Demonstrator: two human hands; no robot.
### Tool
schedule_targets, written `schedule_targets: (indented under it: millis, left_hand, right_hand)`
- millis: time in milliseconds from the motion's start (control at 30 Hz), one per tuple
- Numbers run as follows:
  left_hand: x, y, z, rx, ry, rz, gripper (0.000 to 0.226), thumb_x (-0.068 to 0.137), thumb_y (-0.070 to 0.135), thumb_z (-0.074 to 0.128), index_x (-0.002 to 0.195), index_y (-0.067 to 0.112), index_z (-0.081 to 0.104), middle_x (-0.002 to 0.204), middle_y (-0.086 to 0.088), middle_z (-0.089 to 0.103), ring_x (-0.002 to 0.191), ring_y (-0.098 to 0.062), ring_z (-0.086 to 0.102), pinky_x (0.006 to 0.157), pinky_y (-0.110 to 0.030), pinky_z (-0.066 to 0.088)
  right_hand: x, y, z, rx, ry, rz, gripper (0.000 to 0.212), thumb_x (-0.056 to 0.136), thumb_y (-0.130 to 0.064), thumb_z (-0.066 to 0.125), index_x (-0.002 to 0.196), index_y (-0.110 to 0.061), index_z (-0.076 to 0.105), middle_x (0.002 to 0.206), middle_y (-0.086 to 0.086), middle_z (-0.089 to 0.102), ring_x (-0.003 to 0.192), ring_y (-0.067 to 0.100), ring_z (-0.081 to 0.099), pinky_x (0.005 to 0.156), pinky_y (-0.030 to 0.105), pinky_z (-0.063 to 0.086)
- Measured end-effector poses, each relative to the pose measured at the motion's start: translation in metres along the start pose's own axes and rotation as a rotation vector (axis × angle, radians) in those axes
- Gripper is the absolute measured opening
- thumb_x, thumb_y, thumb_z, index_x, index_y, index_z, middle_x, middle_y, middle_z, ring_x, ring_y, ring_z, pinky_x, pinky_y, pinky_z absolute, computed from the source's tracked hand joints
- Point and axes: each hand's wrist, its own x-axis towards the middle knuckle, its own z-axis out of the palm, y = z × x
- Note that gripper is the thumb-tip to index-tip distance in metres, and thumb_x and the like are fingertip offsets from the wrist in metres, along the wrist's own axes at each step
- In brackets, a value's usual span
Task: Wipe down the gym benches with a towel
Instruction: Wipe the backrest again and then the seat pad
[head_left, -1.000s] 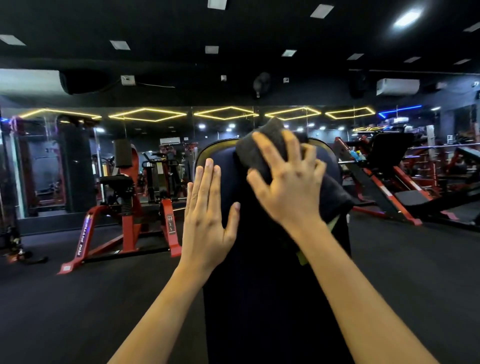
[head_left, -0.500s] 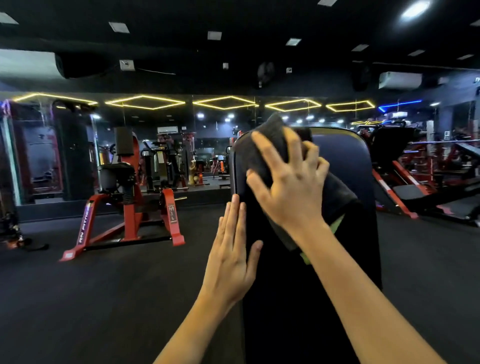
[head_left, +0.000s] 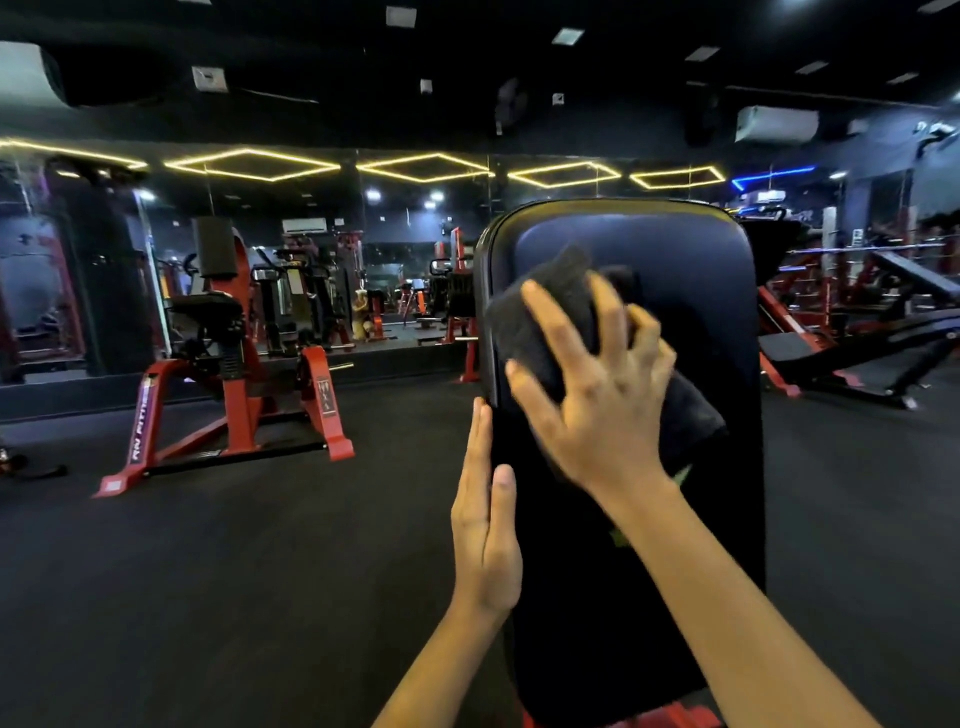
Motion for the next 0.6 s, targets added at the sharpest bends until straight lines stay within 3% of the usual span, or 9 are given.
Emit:
schedule_targets:
  millis: [100,167,300,367,433,533,600]
  left_hand:
    - [-0.012,-0.009,0.000,-0.100,0.004,-0.058,0.057,0.096,0.042,0.041,0.144,0.013,0.030,0.152,-0.003,0.033,0.141,-0.018,0.029,0.116,-0.042,0.024]
    - [-0.018,-0.014,-0.003,-0.071,-0.034,-0.014,0.052,0.095,0.030,0.040,0.143,0.017,0.028,0.153,0.005,0.029,0.143,-0.016,0.024,0.117,-0.037,0.021]
    - [-0.024,-0.014,-0.005,-0.083,-0.075,0.010,0.050,0.094,0.025,0.035,0.143,0.019,0.025,0.154,0.011,0.023,0.144,-0.012,0.019,0.116,-0.028,0.019]
    - [-0.024,-0.014,-0.003,-0.064,-0.067,0.005,0.050,0.095,0.024,0.035,0.143,0.019,0.023,0.155,0.006,0.021,0.144,-0.010,0.019,0.116,-0.025,0.019]
    - [-0.023,-0.015,0.000,-0.026,-0.046,0.018,0.050,0.095,0.022,0.037,0.143,0.019,0.022,0.154,0.009,0.021,0.143,-0.008,0.018,0.115,-0.023,0.019]
    - [-0.024,-0.019,0.000,-0.007,-0.044,0.026,0.052,0.094,0.018,0.039,0.144,0.021,0.021,0.152,0.022,0.022,0.144,-0.010,0.019,0.115,-0.024,0.020]
    - [-0.027,-0.020,-0.001,0.032,-0.047,0.040,0.053,0.095,0.018,0.039,0.145,0.020,0.021,0.153,0.021,0.021,0.144,-0.010,0.018,0.115,-0.024,0.020]
  right_hand:
    - [-0.073,0.011,-0.003,-0.011,-0.041,-0.196,0.056,0.086,-0.055,0.046,0.139,-0.038,0.038,0.145,0.007,0.032,0.116,0.037,0.041,0.091,0.050,0.036]
    - [-0.099,0.039,-0.006,-0.019,-0.062,-0.163,0.057,0.085,-0.054,0.046,0.139,-0.039,0.036,0.144,0.009,0.034,0.112,0.037,0.042,0.088,0.050,0.037]
    - [-0.077,0.066,-0.005,0.056,0.012,0.399,0.054,0.085,-0.051,0.044,0.136,-0.036,0.036,0.144,0.016,0.038,0.115,0.043,0.041,0.088,0.061,0.038]
    - [-0.061,0.050,0.000,0.041,0.044,0.544,0.054,0.086,-0.051,0.044,0.137,-0.038,0.033,0.146,0.017,0.038,0.118,0.045,0.040,0.091,0.061,0.035]
    - [-0.068,0.029,0.001,0.006,0.035,0.396,0.054,0.088,-0.052,0.044,0.139,-0.037,0.034,0.145,0.015,0.036,0.117,0.042,0.039,0.092,0.058,0.034]
    - [-0.122,0.026,0.000,-0.006,-0.056,-0.066,0.057,0.087,-0.050,0.046,0.141,-0.037,0.034,0.142,0.011,0.033,0.116,0.038,0.039,0.091,0.053,0.035]
    - [-0.154,0.047,-0.004,-0.005,-0.097,-0.188,0.059,0.084,-0.048,0.049,0.139,-0.038,0.033,0.140,0.011,0.035,0.113,0.038,0.041,0.089,0.053,0.039]
